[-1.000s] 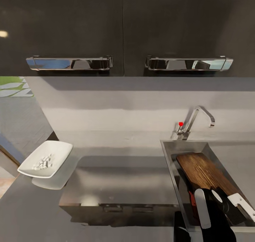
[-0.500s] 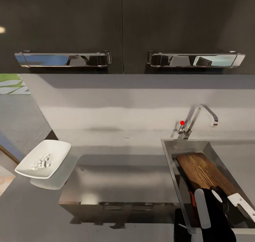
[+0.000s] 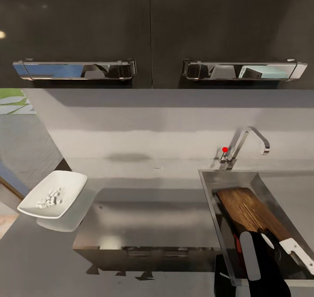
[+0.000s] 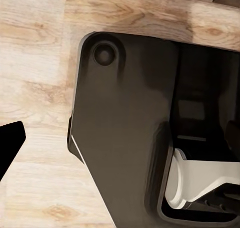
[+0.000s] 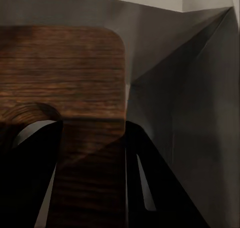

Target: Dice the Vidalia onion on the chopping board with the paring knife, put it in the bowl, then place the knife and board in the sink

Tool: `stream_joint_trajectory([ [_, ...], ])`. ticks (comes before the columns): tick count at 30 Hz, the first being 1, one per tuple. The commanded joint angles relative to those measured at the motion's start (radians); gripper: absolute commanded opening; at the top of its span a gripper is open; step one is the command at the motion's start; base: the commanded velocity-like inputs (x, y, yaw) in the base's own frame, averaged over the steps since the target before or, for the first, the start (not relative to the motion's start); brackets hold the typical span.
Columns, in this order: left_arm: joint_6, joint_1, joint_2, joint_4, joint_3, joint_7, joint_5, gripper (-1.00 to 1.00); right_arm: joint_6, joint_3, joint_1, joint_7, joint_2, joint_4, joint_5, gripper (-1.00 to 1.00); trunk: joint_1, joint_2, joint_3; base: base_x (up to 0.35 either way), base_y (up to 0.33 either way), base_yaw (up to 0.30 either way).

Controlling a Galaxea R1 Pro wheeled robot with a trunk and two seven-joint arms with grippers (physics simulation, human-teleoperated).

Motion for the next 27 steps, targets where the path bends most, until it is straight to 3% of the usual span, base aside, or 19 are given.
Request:
stream_joint_trajectory([
  [1,0.001,0.0,-0.001,-0.002,0.005,-0.01,0.01,1.0,0.01,-0.001,-0.001,-0.002,0.0,-0.002,-0.004,-1.0,0.001,-0.002,-0.002,0.0,0.0,0.0],
  [7,0.001,0.0,-0.001,-0.002,0.005,-0.01,0.01,1.0,0.01,-0.001,-0.001,-0.002,0.0,-0.002,-0.01,-1.0,0.001,-0.002,-0.002,0.0,0.0,0.0],
  [8,0.001,0.0,-0.001,-0.002,0.005,-0.01,0.01,1.0,0.01,-0.001,-0.001,-0.003,0.0,-0.002,-0.01,1.0,0.001,-0.002,-0.002,0.0,0.0,0.0],
  [27,0.001,0.0,-0.001,-0.002,0.005,-0.01,0.01,1.0,0.01,-0.001,-0.001,-0.003,0.0,-0.002,-0.011,1.0,0.001,-0.002,-0.002,0.0,0.0,0.0],
])
